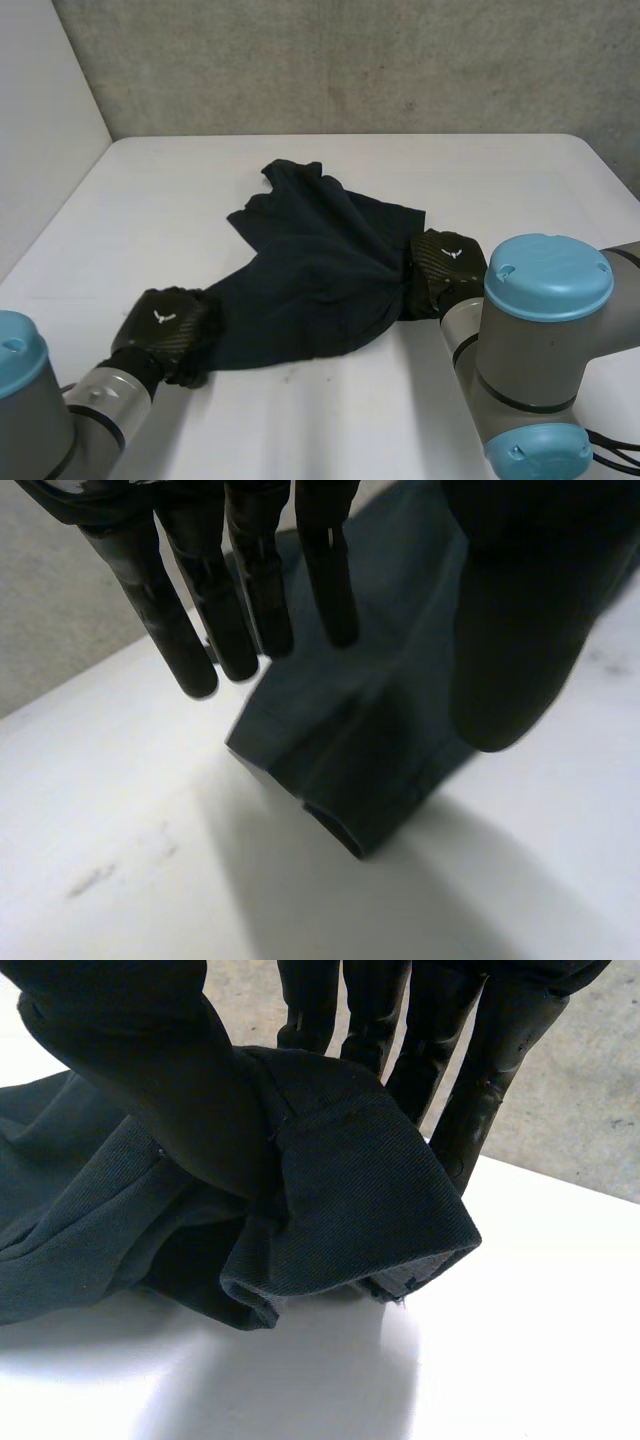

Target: Fold the shorts.

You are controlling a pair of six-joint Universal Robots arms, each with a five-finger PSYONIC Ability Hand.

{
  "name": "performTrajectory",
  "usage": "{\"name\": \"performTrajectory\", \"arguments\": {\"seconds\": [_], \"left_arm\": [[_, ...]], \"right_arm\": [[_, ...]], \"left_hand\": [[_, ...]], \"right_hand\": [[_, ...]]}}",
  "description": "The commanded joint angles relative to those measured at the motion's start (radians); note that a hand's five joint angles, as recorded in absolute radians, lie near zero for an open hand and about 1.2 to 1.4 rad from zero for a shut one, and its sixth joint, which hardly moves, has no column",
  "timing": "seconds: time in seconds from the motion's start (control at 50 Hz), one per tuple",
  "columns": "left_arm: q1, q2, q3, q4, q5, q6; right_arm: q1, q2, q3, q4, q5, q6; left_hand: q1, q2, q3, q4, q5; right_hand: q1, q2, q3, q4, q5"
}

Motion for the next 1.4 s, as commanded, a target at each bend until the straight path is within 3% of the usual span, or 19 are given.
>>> {"name": "performTrajectory", "arguments": {"seconds": [0.02,0.34,0.42,0.5,0.52,0.64,0.72,0.8,0.88,0.98,1.1,1.18,1.4], "left_arm": [[-0.001,-0.107,0.033,0.039,-0.008,0.066],[-0.003,-0.18,0.084,0.07,-0.06,0.069],[-0.01,-0.219,0.096,0.07,-0.061,0.072],[-0.009,-0.229,0.114,0.071,-0.061,0.072],[-0.007,-0.228,0.123,0.071,-0.063,0.072],[-0.007,-0.104,0.168,0.064,-0.068,0.075],[-0.013,0.101,0.232,0.032,-0.066,0.075],[-0.013,0.293,0.312,-0.063,-0.06,0.073],[-0.012,0.401,0.404,-0.177,-0.055,0.072],[-0.01,0.426,0.492,-0.286,-0.055,0.072],[-0.013,0.346,0.533,-0.337,-0.06,0.073],[-0.013,0.193,0.55,-0.338,-0.061,0.073],[-0.026,-0.393,0.827,-0.407,-0.071,0.073]], "right_arm": [[0.001,-0.011,0.009,0.002,-0.005,-0.002],[-0.003,-0.015,0.057,-0.004,-0.042,-0.025],[-0.003,-0.015,0.054,-0.005,-0.043,-0.025],[-0.003,-0.015,0.049,-0.005,-0.049,-0.039],[-0.003,-0.015,0.041,-0.001,-0.057,-0.065],[-0.003,-0.081,0.011,0.01,-0.103,-0.323],[-0.002,-0.205,-0.035,0.008,-0.114,-0.595],[0.001,-0.322,-0.116,0.031,-0.108,-0.76],[0.0,-0.406,-0.233,0.158,-0.106,-0.855],[-0.003,-0.426,-0.38,0.346,-0.112,-0.858],[-0.034,-0.345,-0.417,0.505,-0.172,-0.855],[-0.095,-0.232,-0.384,0.544,-0.219,-0.822],[-0.106,0.055,-0.399,0.461,-0.218,-0.769]], "left_hand": [[-0.043,-0.048,-0.048,-0.048,-0.047],[0.009,0.005,0.005,0.005,0.005],[0.13,0.125,0.125,0.125,0.126],[0.581,0.576,0.576,0.576,0.577],[0.843,0.839,0.839,0.839,0.839],[0.855,0.85,0.85,0.85,0.851],[0.855,0.85,0.85,0.85,0.851],[0.855,0.85,0.85,0.85,0.851],[0.855,0.85,0.85,0.85,0.851],[0.855,0.85,0.85,0.85,0.851],[0.855,0.85,0.85,0.85,0.851],[0.855,0.85,0.85,0.85,0.851],[0.855,0.85,0.85,0.85,0.851]], "right_hand": [[0.451,0.235,0.261,0.21,0.272],[0.451,0.235,0.261,0.21,0.272],[0.451,0.235,0.261,0.21,0.272],[0.451,0.235,0.261,0.21,0.272],[0.451,0.235,0.261,0.21,0.272],[0.451,0.235,0.261,0.21,0.272],[0.451,0.235,0.261,0.21,0.272],[0.451,0.235,0.261,0.21,0.272],[0.451,0.235,0.261,0.21,0.272],[0.451,0.235,0.261,0.21,0.272],[0.451,0.235,0.261,0.21,0.272],[0.451,0.235,0.261,0.21,0.272],[0.451,0.235,0.261,0.21,0.272]]}}
